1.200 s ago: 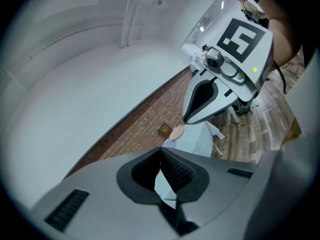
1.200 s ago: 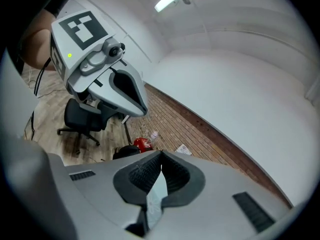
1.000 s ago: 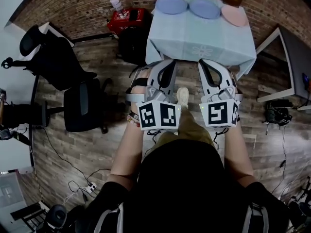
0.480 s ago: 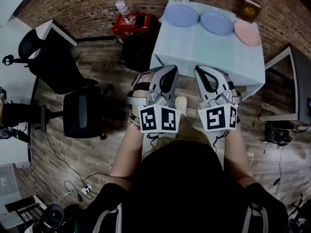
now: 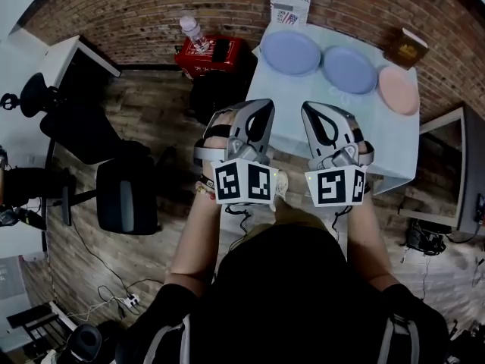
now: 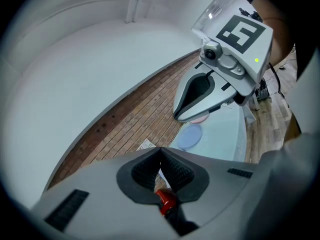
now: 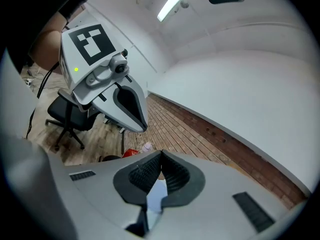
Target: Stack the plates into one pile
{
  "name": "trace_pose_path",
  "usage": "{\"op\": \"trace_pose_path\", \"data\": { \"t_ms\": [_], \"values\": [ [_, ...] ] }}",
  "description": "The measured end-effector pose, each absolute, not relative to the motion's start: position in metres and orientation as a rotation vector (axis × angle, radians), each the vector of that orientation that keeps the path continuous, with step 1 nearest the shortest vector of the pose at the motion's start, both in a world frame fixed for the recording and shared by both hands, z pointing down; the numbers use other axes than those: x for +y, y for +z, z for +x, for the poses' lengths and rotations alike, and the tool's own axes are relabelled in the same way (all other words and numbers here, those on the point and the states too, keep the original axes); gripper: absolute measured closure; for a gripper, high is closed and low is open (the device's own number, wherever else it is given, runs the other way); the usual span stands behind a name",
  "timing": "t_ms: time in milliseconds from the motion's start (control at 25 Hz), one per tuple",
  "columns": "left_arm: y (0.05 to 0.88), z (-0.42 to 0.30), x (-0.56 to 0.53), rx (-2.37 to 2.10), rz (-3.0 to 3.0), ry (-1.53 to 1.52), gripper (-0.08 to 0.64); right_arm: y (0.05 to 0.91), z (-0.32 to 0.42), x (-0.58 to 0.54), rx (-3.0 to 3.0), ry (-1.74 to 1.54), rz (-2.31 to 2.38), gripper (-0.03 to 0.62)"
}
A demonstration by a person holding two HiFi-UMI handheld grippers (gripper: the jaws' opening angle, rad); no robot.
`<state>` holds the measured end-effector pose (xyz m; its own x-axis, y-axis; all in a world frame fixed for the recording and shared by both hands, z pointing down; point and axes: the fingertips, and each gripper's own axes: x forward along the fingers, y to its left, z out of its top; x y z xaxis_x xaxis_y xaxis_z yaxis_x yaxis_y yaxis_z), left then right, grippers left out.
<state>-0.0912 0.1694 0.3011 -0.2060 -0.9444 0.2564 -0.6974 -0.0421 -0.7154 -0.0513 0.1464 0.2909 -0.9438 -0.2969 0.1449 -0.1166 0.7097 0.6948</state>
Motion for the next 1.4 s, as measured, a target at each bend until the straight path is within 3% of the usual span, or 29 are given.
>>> {"op": "trace_pose_path", "data": {
  "t_ms": [480, 1400],
  "values": [
    [0.318, -0.199, 0.030, 1.997, -1.825, -1.065, 0.538, 0.293, -0.151, 0.007, -2.729, -1.022, 0.313, 0.558],
    [0.339, -0.228, -0.023, 1.824, -1.930, -1.153, 0.538, 0.301, -0.198, -0.049, -2.754, -0.822, 0.381, 0.557]
  ]
}}
